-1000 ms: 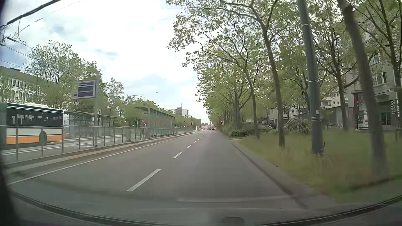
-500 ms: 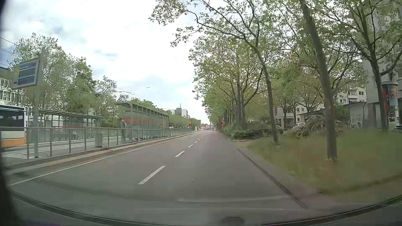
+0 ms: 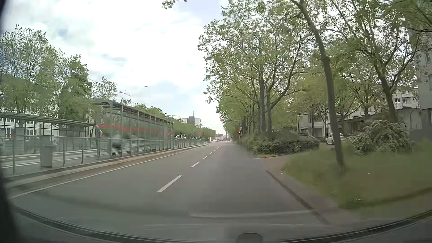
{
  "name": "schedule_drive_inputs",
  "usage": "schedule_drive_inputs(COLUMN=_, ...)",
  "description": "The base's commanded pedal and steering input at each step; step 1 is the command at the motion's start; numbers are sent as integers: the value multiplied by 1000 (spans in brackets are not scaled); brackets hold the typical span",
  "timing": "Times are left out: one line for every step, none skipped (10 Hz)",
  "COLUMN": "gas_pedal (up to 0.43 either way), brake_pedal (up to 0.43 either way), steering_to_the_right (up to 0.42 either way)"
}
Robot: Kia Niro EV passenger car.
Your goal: Follow the waypoints while adhering to traffic rules and regulations
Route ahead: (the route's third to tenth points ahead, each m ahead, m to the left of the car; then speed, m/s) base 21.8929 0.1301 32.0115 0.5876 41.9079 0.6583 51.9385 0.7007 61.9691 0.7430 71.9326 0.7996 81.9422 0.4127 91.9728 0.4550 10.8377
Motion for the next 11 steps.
schedule_drive_inputs(gas_pedal=98, brake_pedal=30, steering_to_the_right=1)
schedule_drive_inputs(gas_pedal=98, brake_pedal=30, steering_to_the_right=1)
schedule_drive_inputs(gas_pedal=98, brake_pedal=37, steering_to_the_right=1)
schedule_drive_inputs(gas_pedal=87, brake_pedal=30, steering_to_the_right=1)
schedule_drive_inputs(gas_pedal=79, brake_pedal=30, steering_to_the_right=1)
schedule_drive_inputs(gas_pedal=67, brake_pedal=30, steering_to_the_right=1)
schedule_drive_inputs(gas_pedal=67, brake_pedal=30, steering_to_the_right=1)
schedule_drive_inputs(gas_pedal=59, brake_pedal=30, steering_to_the_right=1)
schedule_drive_inputs(gas_pedal=59, brake_pedal=30, steering_to_the_right=1)
schedule_drive_inputs(gas_pedal=59, brake_pedal=30, steering_to_the_right=1)
schedule_drive_inputs(gas_pedal=59, brake_pedal=30, steering_to_the_right=1)
